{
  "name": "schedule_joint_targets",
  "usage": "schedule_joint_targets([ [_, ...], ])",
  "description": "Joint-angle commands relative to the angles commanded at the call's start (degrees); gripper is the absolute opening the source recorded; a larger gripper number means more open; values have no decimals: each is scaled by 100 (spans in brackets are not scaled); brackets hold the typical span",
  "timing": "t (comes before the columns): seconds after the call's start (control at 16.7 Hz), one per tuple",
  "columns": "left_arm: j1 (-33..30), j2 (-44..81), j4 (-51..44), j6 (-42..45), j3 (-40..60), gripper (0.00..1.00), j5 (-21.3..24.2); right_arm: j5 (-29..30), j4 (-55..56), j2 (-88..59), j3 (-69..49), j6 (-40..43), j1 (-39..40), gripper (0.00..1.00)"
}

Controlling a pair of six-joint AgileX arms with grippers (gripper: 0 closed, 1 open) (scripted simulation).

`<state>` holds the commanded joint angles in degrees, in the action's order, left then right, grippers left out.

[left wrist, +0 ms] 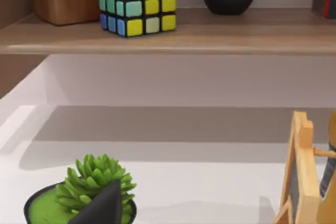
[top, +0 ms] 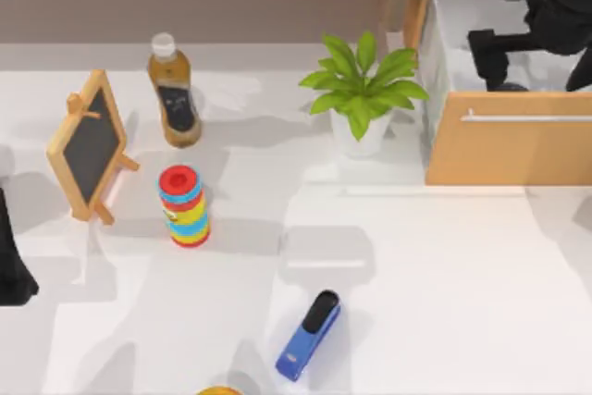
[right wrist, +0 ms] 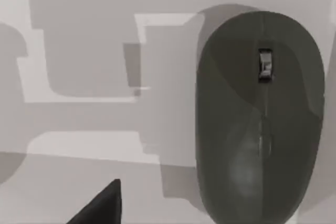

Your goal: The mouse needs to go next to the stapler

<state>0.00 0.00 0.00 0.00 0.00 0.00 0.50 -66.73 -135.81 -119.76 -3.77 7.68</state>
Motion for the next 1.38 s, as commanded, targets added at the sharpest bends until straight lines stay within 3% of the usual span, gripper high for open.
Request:
schedule_joint_targets([
  [1.38,0,0,0,0,0,100,0,8,301,-348,56,-19,-7,100],
])
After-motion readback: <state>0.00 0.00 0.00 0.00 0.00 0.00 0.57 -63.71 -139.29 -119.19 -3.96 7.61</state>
